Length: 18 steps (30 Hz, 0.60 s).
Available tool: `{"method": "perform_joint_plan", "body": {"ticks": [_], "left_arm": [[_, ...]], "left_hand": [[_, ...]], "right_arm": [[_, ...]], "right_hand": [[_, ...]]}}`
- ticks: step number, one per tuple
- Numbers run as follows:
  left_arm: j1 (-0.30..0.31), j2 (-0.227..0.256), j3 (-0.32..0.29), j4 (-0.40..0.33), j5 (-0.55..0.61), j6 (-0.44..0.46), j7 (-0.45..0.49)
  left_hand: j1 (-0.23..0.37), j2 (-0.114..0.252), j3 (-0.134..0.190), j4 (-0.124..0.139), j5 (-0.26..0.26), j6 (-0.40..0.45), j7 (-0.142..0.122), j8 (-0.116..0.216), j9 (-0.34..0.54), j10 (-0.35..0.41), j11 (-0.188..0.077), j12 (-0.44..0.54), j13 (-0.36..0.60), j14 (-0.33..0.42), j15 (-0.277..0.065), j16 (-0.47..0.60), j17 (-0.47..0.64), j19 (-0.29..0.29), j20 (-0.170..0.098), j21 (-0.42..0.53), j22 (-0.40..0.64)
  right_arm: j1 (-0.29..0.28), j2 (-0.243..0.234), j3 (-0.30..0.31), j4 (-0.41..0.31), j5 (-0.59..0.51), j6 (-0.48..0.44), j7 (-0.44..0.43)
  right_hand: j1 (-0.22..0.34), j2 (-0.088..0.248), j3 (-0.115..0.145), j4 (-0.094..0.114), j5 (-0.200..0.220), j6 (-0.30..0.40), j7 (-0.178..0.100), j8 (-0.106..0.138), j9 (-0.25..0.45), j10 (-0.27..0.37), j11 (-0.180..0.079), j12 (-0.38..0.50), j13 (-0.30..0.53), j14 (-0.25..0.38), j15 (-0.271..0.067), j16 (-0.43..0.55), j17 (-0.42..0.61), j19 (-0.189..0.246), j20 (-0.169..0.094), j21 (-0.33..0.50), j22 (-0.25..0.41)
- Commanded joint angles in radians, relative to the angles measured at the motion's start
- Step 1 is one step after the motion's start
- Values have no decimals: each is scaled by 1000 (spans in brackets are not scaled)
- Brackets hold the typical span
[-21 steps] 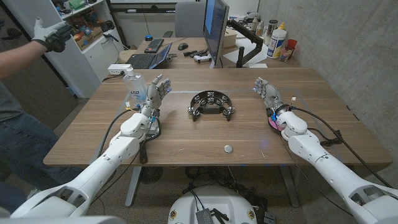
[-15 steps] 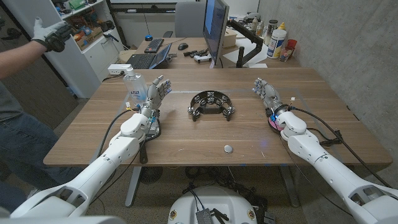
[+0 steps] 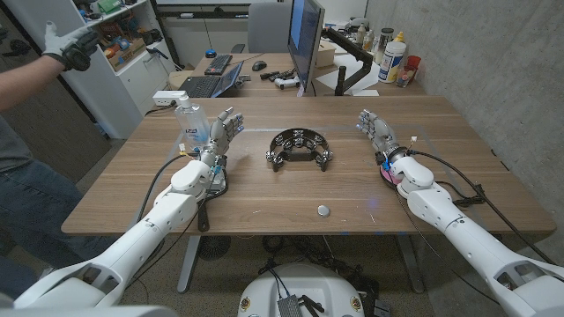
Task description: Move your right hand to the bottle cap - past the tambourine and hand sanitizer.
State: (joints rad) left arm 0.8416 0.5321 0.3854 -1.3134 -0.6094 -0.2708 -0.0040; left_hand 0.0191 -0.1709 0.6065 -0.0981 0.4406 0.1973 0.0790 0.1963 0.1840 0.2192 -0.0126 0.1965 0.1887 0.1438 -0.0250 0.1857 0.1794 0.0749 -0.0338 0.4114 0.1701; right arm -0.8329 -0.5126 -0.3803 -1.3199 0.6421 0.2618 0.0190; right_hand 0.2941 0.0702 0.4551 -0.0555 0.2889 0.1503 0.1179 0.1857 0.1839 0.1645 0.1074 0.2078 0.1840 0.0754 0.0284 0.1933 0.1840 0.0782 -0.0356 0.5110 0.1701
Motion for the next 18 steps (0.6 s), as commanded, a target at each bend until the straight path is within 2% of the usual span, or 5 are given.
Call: {"method": "perform_joint_plan", "body": {"ticks": [1, 18], "left_arm": [[5, 7, 3, -7, 10, 12, 9], [-3, 7, 4, -21, 14, 9, 6]], "left_hand": [[4, -4, -5, -4, 6, 16, -2, 8, 5, 11, 0, 4, 2, 9, 4, 6, 2, 10, -66, -6, 2], [7, 0, -12, -7, 11, 20, -5, 8, 5, 13, -2, 5, 1, 7, 2, 5, 2, 11, -66, -14, 3]], "right_arm": [[11, -13, -7, -1, -6, -7, 23], [-2, -30, -3, -22, -7, -16, 21]], "right_hand": [[8, 6, -1, -3, 8, 11, -3, 10, 1, 7, 0, 3, 2, 9, 2, 7, 5, 9, -46, -1, 5], [9, 9, -6, -8, 13, 18, -9, 12, 2, 14, -1, 5, 2, 22, 2, 10, 4, 21, -47, -5, 5]]}}
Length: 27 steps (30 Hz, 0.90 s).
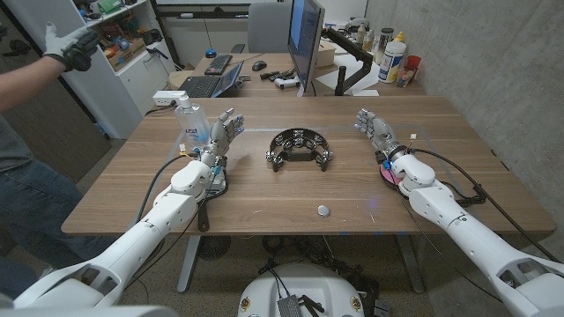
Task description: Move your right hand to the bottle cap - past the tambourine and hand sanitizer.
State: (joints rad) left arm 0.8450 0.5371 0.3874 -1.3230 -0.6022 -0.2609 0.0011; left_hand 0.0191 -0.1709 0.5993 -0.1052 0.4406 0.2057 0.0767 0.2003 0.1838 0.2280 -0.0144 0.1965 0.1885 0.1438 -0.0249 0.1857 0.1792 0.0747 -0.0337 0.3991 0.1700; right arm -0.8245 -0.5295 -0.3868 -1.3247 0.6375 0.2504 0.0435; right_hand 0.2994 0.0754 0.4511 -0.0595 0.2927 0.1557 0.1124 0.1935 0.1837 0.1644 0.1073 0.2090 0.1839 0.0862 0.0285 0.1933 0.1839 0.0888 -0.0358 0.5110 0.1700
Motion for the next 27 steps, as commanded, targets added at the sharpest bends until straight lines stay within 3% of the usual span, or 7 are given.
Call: {"method": "perform_joint_plan", "body": {"ticks": [1, 7, 27], "left_arm": [[-8, 3, 4, -14, 8, 2, -1], [-10, 5, 11, -15, 21, 3, 3], [-19, 2, 24, 11, 37, 5, 1]], "left_hand": [[7, 0, -5, 0, 11, 11, -2, 4, 5, 4, 0, 5, 1, 7, 2, 5, 2, 11, -66, -2, 3], [8, 1, -8, -1, 13, 13, -2, 4, 5, 2, -1, 4, 1, 6, 2, 5, 2, 9, -64, -6, 3], [10, 4, -16, -4, 18, 20, 0, 5, 5, 0, 2, 3, 0, 4, 5, 5, 2, 11, -64, -15, 3]], "right_arm": [[-12, -20, 3, -25, -6, -9, -5], [-9, -28, 8, -20, 6, -2, 25], [-30, -91, 16, -104, -31, -40, -8]], "right_hand": [[3, 3, -3, -4, 9, 15, -4, 5, 2, 14, -2, 4, 2, 12, 2, 10, 4, 10, -47, -5, 5], [5, 7, -2, -6, 13, 15, -5, 4, 2, 18, -3, 5, 1, 26, 1, 13, 4, 22, -45, -5, 5], [2, 7, -4, -10, 22, -6, -2, -5, 2, 23, -11, 6, 1, 50, -7, 15, 3, 51, -44, -7, 5]]}}
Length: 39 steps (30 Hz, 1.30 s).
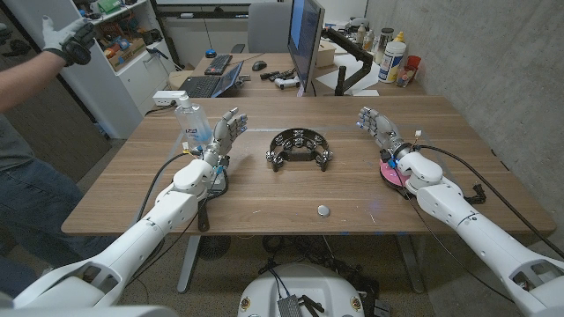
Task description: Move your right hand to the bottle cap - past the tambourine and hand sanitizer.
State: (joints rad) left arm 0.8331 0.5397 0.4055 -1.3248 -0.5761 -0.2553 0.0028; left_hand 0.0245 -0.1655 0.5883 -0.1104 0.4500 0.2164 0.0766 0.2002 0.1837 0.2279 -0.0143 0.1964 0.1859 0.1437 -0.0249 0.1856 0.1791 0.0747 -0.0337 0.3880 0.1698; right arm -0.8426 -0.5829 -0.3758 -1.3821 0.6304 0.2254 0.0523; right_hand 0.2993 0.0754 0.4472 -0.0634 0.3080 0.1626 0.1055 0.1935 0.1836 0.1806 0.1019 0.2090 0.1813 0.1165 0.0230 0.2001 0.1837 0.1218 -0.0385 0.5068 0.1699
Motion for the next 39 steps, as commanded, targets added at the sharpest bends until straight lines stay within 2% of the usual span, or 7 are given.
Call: {"method": "perform_joint_plan", "body": {"ticks": [1, 24, 39], "left_arm": [[-8, -1, 6, 13, 12, -1, -1], [1, 15, 12, -15, 41, 9, 23], [6, 15, 15, -21, 43, 12, 24]], "left_hand": [[5, -1, -6, 1, 9, 10, 0, 5, 5, 0, 2, 3, 3, 4, 5, 5, 2, 11, -64, -4, 4], [8, 2, -15, -2, 15, 17, 0, 6, 5, 0, 6, 4, 2, 4, 6, 5, 2, 12, -63, -15, 4], [9, 4, -21, -4, 19, 21, 0, 6, 5, -3, 5, 3, 2, 3, 8, 5, 2, 14, -62, -22, 4]], "right_arm": [[-13, -40, 6, -53, -25, -21, -22], [-65, -126, 39, -134, -44, -35, -25], [-86, -156, 55, -182, -56, -57, -51]], "right_hand": [[2, 7, 0, -6, 7, -14, 5, -6, 2, 8, -5, 6, 3, 21, -2, 8, 4, 20, -41, -2, 5], [1, 7, -1, -12, 17, -1, 1, 2, 2, 35, -9, 13, 3, 48, -11, 9, 2, 45, -39, -7, 5], [0, 5, -2, -16, 23, 12, -9, 6, 2, 44, -14, 15, 3, 60, -9, 8, 2, 54, -35, -12, 5]]}}
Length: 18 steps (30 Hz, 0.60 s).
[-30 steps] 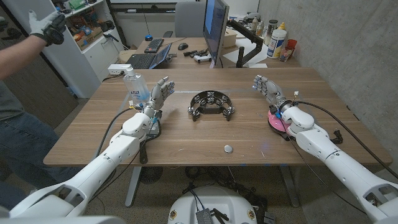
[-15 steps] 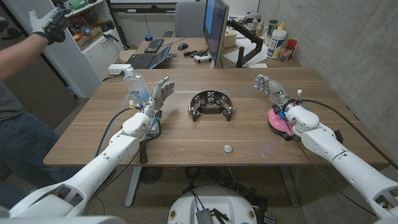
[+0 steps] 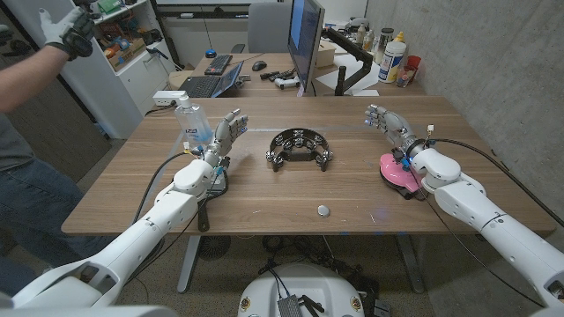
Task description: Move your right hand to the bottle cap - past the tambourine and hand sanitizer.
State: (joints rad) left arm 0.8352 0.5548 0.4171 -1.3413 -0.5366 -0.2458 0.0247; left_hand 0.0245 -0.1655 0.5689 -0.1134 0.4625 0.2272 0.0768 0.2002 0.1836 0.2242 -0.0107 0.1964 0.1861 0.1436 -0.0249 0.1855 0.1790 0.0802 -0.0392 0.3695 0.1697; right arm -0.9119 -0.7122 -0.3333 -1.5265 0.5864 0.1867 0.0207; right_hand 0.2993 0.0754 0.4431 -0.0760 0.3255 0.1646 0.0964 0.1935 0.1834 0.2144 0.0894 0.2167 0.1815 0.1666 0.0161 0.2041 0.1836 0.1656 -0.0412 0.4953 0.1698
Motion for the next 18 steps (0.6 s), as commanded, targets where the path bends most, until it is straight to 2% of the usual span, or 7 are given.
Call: {"method": "perform_joint_plan", "body": {"ticks": [1, 18], "left_arm": [[4, 0, 3, -5, 4, 3, 2], [-3, -6, 12, 3, 9, 3, -2]], "left_hand": [[9, 4, -2, -1, 6, 11, 0, 6, 6, 0, 0, 3, 2, 3, 7, 5, 2, 8, -56, -4, 5], [10, 7, -8, -2, 10, 11, -1, 5, 6, 0, 1, 3, 2, 3, 9, 5, 2, 7, -53, -12, 5]], "right_arm": [[-19, -29, 13, -41, -14, -18, -21], [-51, -65, 17, -135, -70, -46, -71]], "right_hand": [[0, 5, 2, -4, 5, 11, 0, 6, 2, 11, 0, 7, 3, 9, -2, 3, 2, 10, -32, -1, 5], [5, -2, 3, -14, 12, 18, -15, 7, 3, 14, -4, 6, 3, 12, -3, -3, 0, 10, -28, -11, 5]]}}
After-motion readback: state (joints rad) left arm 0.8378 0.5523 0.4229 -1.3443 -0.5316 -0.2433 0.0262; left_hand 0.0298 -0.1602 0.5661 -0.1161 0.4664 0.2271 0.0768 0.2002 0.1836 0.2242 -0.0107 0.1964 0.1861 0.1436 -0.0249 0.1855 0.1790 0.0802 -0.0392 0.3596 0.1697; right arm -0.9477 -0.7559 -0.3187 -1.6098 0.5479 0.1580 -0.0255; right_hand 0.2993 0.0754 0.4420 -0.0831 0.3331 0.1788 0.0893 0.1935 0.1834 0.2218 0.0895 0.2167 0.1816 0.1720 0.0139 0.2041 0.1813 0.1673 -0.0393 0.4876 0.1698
